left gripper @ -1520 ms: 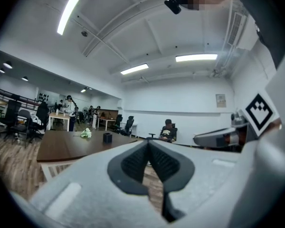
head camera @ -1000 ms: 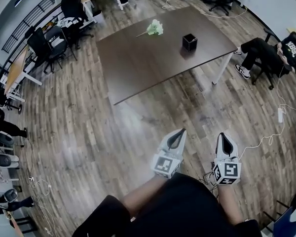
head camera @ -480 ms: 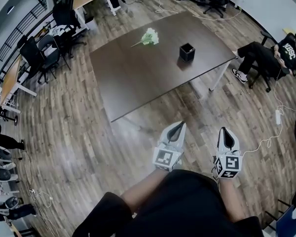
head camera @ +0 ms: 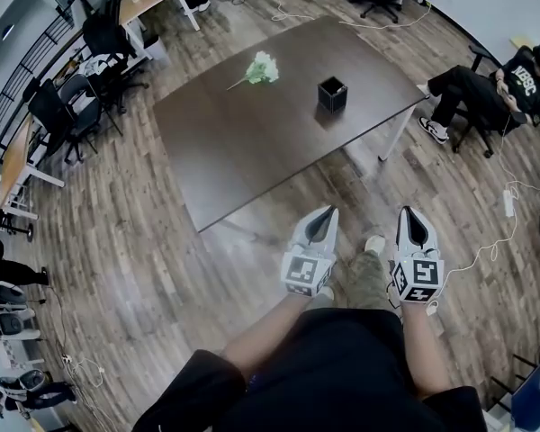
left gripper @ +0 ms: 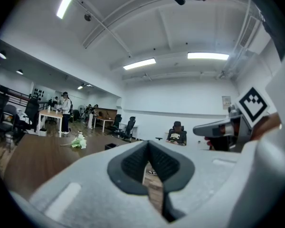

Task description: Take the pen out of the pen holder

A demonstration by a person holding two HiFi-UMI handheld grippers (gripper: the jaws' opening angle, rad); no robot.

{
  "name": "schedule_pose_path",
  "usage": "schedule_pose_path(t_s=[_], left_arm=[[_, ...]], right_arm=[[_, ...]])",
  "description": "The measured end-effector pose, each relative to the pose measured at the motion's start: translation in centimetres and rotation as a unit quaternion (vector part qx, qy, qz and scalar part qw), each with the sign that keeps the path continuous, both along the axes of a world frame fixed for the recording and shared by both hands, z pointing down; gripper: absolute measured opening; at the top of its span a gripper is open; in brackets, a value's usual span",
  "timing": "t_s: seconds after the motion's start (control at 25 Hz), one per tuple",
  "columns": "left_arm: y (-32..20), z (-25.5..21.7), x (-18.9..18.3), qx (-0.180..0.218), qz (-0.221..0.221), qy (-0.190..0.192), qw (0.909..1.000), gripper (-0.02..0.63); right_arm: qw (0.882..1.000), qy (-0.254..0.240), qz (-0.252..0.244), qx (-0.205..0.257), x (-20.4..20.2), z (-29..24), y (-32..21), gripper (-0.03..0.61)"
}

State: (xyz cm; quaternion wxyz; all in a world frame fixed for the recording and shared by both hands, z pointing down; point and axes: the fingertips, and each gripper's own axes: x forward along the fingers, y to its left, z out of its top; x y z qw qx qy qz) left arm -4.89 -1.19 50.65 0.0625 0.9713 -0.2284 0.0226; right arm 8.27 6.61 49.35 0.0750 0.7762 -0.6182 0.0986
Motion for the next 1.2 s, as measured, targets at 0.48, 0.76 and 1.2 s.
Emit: schedule_pose_path(t_s=[0.48, 0.76, 1.2], left_arm=[[-7.9, 1.1, 9.2, 0.014, -0.018, -0.020, 0.9995, 0.003], [-15.7, 2.0, 17.5, 0.000, -0.039, -0.039, 0.9985, 0.003], [-27.5, 4.2, 28.9, -0.018, -0.090, -0.060, 0.9939, 0.003]], right_arm=[[0.999, -0.038, -0.025, -0.006, 8.3, 2.9, -9.8, 0.002], [0.996, -0.058, -0.062, -0.026, 16.4, 4.3, -18.6, 0.002], [0.984, -0.063, -0.150, -0.072, 26.3, 8.6, -32.3, 0.002]])
